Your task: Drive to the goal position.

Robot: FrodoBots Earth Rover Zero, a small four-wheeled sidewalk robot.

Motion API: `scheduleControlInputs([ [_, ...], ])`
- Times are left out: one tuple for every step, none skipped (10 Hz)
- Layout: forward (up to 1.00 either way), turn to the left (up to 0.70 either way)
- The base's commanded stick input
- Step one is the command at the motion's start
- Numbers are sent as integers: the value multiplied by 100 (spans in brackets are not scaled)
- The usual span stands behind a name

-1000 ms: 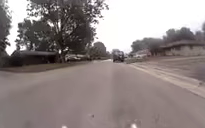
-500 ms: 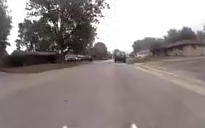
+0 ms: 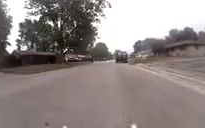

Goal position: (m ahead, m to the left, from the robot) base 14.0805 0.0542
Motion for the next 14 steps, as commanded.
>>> scheduleControlInputs([
  [100,0],
  [100,0],
  [100,0],
  [100,-40],
  [100,-40],
  [100,-37],
  [100,-32],
  [100,-27],
  [100,-23],
  [100,-18],
  [100,0],
  [100,0],
  [100,0],
  [100,0],
])
